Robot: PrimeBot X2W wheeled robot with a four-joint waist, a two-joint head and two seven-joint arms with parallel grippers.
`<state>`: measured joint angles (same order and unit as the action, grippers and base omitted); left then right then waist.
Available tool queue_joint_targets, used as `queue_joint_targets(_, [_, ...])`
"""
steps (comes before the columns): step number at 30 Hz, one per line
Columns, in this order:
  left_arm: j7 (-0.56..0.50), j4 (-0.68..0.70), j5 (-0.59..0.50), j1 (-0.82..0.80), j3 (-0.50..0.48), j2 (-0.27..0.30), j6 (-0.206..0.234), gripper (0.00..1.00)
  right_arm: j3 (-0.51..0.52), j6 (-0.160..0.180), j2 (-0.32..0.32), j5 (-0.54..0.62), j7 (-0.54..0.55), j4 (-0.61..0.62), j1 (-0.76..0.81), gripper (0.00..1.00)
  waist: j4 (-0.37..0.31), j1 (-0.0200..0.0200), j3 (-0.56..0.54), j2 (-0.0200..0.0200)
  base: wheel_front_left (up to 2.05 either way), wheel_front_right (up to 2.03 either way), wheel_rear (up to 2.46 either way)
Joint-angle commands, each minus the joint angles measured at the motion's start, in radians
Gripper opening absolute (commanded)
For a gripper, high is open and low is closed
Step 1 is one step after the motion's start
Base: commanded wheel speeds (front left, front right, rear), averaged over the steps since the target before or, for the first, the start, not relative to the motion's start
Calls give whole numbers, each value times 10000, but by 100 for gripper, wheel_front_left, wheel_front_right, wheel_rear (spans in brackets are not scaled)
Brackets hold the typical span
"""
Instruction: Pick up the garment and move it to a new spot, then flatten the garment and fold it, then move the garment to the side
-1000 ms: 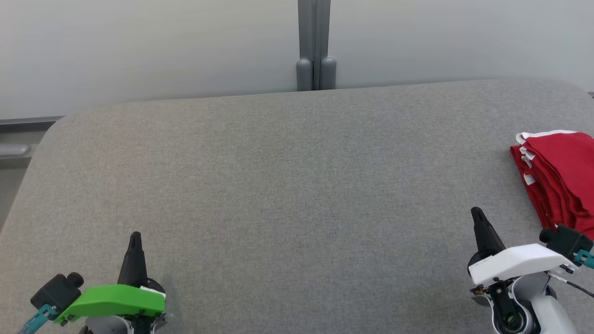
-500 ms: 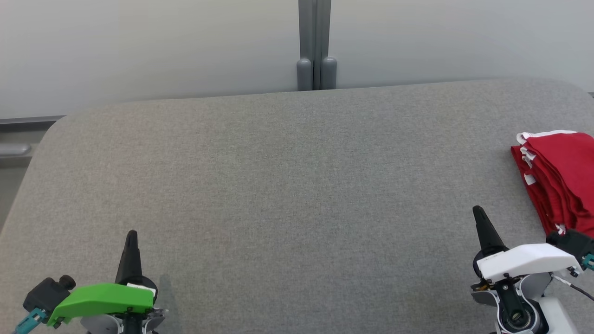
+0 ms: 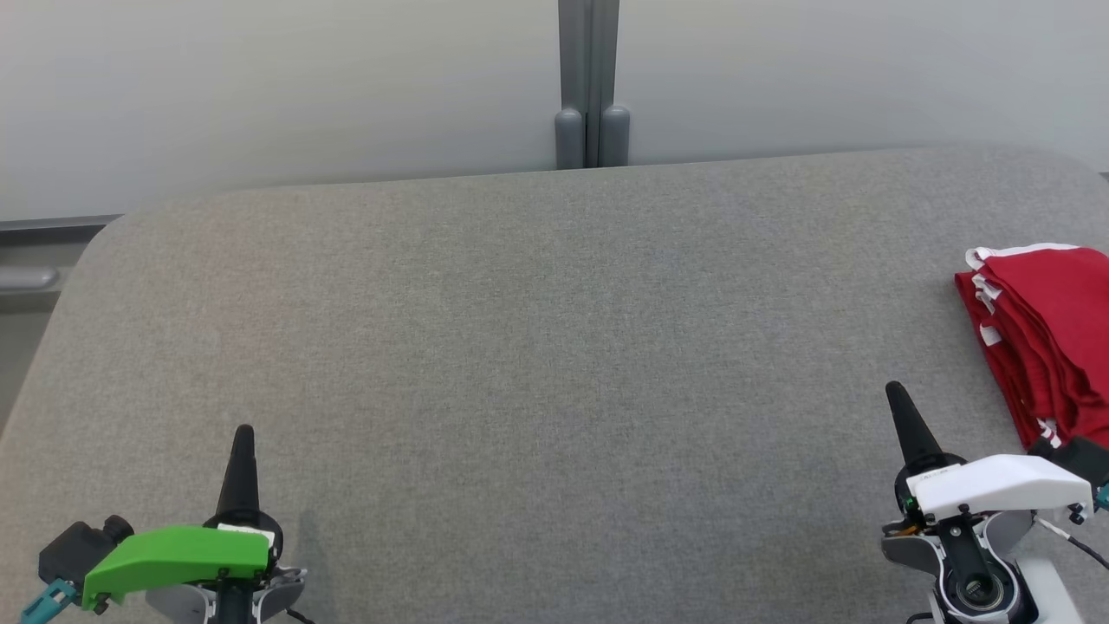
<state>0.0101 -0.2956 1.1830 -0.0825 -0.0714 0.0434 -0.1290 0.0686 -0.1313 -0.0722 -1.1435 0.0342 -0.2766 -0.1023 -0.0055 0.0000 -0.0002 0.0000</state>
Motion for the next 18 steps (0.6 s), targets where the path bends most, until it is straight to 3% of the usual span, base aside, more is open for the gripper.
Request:
queue_joint_targets(1, [-71,134,249,-265,-79,72,-17,0,49,4,3,-277,68,136,-125,0,2,0,1,0,0,0,0])
queue_joint_targets(18, [-482,272,1667,-288,-198,82,-22,0,200,2,84,-1823,331,214,-116,0,17,0,10,0,0,0,0])
